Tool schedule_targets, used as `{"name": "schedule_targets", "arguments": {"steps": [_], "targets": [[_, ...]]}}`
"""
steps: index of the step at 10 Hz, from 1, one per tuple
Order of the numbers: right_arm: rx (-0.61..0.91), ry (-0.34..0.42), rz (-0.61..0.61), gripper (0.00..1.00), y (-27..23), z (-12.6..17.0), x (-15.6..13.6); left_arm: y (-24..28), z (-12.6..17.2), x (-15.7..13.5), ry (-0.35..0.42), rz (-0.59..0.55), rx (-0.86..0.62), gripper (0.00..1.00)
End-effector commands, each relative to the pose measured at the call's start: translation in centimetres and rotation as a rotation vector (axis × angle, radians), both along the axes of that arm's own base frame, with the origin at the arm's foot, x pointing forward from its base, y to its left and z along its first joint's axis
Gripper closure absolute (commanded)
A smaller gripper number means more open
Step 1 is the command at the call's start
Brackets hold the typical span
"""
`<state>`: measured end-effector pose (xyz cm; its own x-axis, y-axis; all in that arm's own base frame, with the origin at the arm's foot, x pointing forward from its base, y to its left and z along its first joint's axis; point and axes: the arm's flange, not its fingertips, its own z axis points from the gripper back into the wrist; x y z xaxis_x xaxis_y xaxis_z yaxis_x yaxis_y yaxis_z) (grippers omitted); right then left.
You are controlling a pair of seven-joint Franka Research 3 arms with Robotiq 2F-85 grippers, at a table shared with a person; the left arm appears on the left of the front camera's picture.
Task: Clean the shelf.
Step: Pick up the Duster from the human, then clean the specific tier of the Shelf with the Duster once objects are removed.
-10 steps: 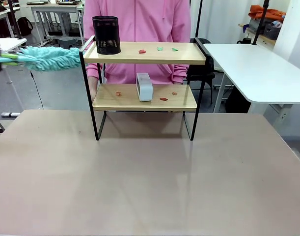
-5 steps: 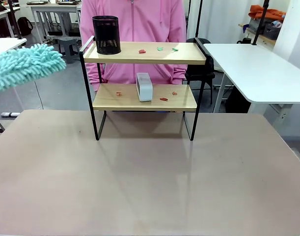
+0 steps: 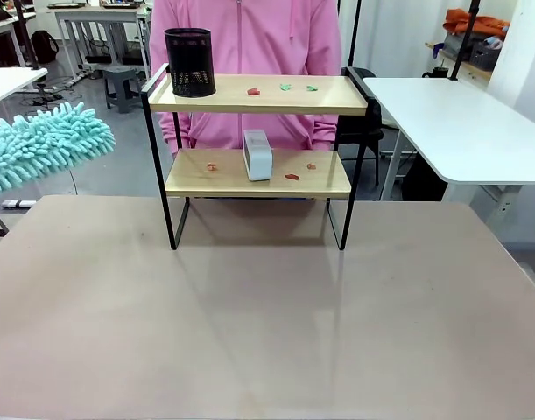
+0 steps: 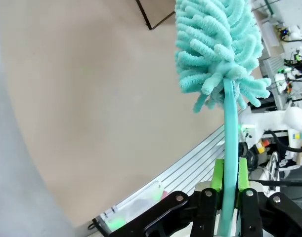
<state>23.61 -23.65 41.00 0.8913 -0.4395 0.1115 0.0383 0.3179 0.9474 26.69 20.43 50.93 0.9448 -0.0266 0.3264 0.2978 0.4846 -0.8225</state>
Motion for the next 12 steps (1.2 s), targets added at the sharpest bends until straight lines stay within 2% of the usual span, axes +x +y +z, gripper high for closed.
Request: {"name": "schedule_targets", "arguments": {"steps": [1, 12], "targets": [[-0.004, -0.032, 0.007, 0.00, 0.00, 0.09, 0.04, 0.04, 0.94, 0.31, 0.005, 0.016, -0.037, 0.99], [-0.004, -0.032, 0.007, 0.00, 0.00, 0.09, 0.04, 0.04, 0.94, 0.31, 0.005, 0.016, -0.037, 0.99]]}}
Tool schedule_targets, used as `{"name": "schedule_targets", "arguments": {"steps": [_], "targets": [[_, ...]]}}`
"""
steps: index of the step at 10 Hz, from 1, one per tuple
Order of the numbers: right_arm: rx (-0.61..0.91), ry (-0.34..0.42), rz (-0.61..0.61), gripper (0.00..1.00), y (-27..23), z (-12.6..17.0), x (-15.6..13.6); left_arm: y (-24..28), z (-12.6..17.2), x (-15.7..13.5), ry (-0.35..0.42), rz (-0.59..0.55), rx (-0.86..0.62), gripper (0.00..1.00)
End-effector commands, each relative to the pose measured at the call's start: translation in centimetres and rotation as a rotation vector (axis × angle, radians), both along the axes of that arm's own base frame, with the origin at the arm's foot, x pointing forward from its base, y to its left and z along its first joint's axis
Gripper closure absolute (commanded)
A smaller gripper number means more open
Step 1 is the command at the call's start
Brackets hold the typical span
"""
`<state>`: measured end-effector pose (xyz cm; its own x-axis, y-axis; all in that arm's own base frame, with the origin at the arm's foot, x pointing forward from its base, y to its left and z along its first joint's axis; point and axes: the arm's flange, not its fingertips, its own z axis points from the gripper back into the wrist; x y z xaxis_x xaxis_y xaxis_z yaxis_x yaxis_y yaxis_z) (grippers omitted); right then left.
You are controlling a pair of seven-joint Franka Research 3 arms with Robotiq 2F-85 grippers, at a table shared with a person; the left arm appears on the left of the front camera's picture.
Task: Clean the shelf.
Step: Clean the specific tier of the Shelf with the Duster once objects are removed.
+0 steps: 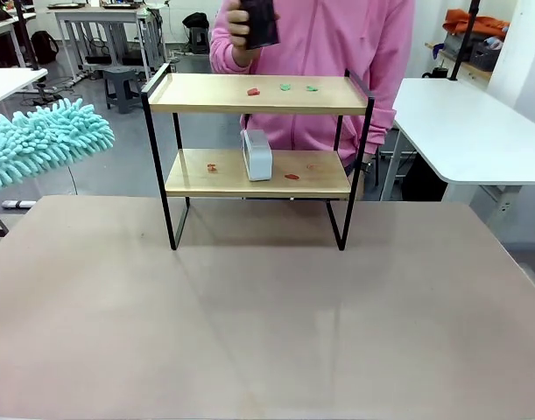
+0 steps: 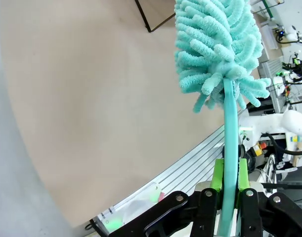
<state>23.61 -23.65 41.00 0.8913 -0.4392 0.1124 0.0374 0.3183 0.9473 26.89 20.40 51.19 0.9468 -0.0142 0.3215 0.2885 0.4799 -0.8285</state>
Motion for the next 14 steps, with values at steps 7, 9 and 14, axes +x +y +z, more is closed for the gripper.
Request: {"name": "schedule_targets", "arguments": {"steps": [7, 9, 14], "targets": [[-0.003, -0.031, 0.007, 0.00, 0.0, 0.1, 0.0, -7.1, 14.5, 0.9, -0.251, 0.113, 0.103, 0.88], [-0.003, -0.031, 0.007, 0.00, 0.0, 0.1, 0.0, -11.8, 18.0, 1.0, -0.272, 0.057, 0.179, 0.88], [-0.003, -0.031, 0.007, 0.00, 0.0, 0.1, 0.0, -13.3, 19.5, 0.5, -0.289, 0.044, 0.184, 0.88]]}}
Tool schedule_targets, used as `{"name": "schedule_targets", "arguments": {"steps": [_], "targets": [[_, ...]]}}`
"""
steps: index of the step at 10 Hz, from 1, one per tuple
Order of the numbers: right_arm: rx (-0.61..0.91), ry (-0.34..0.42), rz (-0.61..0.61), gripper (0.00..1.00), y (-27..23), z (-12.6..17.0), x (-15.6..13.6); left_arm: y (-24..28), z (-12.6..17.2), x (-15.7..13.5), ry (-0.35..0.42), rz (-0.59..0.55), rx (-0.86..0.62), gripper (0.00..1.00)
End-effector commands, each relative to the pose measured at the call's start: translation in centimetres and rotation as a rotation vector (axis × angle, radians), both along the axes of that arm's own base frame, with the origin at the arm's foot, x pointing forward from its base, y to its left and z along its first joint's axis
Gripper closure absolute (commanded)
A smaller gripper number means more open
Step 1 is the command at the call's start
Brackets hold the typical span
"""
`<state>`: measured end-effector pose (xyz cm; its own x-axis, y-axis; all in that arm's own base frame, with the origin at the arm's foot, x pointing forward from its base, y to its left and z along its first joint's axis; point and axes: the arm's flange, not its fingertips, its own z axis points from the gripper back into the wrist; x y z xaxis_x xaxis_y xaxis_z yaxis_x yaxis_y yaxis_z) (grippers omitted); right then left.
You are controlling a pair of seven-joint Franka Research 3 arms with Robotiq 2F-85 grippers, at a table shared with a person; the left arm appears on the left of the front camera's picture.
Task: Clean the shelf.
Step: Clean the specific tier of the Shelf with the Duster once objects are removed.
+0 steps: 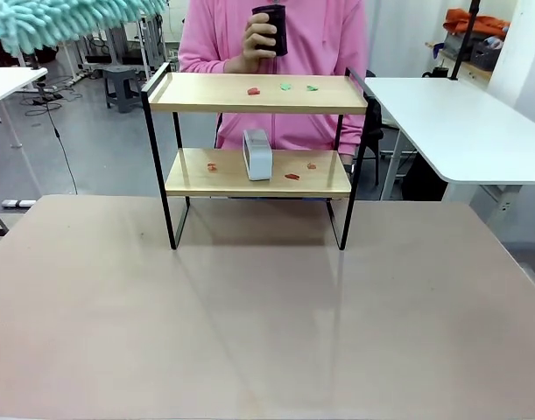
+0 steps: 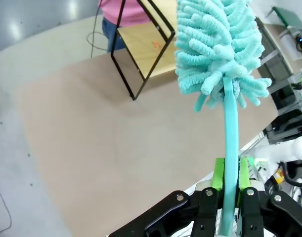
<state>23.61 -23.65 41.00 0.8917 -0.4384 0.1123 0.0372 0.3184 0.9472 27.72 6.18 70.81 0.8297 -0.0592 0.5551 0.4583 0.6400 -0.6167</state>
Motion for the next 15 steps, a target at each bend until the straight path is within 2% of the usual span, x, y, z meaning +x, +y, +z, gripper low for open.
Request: {"name": "schedule_targets", "arguments": {"steps": [1, 2, 4, 7, 8, 9, 11, 13, 14, 15], "targets": [[-0.003, -0.031, 0.006, 0.00, 0.0, 0.1, 0.0, 0.9, -0.1, -0.4, -0.020, -0.006, -0.011, 0.88], [-0.003, -0.031, 0.006, 0.00, 0.0, 0.1, 0.0, 0.0, 0.0, 0.0, 0.000, 0.000, 0.000, 0.88], [-0.003, -0.031, 0.006, 0.00, 0.0, 0.1, 0.0, -4.7, 0.2, 0.6, 0.008, 0.082, 0.037, 0.88], [-0.003, -0.031, 0.006, 0.00, 0.0, 0.1, 0.0, -11.9, -0.5, 1.9, 0.032, 0.269, 0.148, 0.88], [-0.003, -0.031, 0.006, 0.00, 0.0, 0.1, 0.0, -14.3, -1.1, 2.2, 0.049, 0.305, 0.164, 0.88], [-0.003, -0.031, 0.006, 0.00, 0.0, 0.1, 0.0, -16.9, -1.8, 2.5, 0.034, 0.329, 0.202, 0.88], [-0.003, -0.031, 0.006, 0.00, 0.0, 0.1, 0.0, -20.6, -2.6, 3.9, 0.035, 0.342, 0.236, 0.88], [-0.003, -0.031, 0.006, 0.00, 0.0, 0.1, 0.0, -22.1, -3.3, 4.8, 0.028, 0.320, 0.263, 0.88], [-0.003, -0.031, 0.006, 0.00, 0.0, 0.1, 0.0, -22.5, -3.3, 5.2, 0.028, 0.309, 0.258, 1.00], [-0.003, -0.031, 0.006, 0.00, 0.0, 0.1, 0.0, -23.0, -3.3, 5.7, 0.021, 0.308, 0.268, 1.00]]}}
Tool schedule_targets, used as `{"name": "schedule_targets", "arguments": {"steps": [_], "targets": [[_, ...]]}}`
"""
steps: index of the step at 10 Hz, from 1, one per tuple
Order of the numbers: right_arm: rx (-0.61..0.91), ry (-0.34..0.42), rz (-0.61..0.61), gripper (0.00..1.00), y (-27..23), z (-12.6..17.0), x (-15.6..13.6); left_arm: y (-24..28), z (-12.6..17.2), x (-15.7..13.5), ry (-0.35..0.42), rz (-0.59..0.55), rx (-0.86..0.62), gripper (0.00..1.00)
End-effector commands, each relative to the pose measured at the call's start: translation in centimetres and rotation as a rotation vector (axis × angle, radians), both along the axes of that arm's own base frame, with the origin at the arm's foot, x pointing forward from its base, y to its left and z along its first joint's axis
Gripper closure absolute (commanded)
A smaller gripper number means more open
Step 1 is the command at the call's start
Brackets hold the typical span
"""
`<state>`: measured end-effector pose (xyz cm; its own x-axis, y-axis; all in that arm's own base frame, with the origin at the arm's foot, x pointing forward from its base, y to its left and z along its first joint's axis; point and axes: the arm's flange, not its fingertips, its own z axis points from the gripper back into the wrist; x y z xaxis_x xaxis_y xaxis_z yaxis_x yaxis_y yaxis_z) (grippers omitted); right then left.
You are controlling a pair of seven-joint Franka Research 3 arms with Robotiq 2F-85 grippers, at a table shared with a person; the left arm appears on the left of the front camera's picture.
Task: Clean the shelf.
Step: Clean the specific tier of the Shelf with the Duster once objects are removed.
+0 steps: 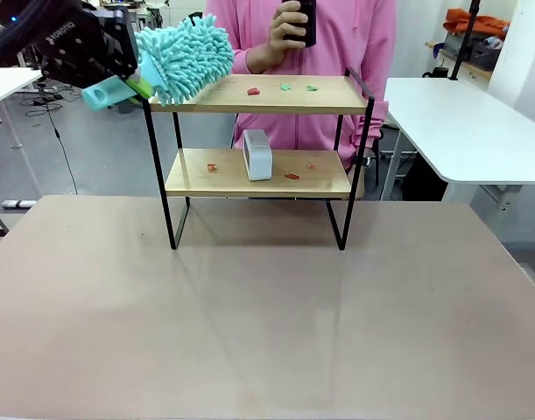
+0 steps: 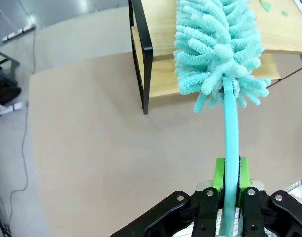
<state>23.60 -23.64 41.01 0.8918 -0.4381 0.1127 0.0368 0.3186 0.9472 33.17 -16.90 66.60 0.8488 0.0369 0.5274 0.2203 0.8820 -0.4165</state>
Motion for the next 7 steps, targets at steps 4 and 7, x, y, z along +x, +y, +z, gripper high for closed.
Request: {"name": "schedule_targets", "arguments": {"steps": [4, 7], "targets": [[-0.003, -0.031, 0.006, 0.00, 0.0, 0.1, 0.1, -3.9, 0.8, 2.7, -0.045, 0.035, 0.008, 1.00], [-0.003, -0.031, 0.006, 0.00, 0.0, 0.1, 0.1, -6.5, -1.3, 3.6, -0.007, 0.036, 0.081, 1.00]]}}
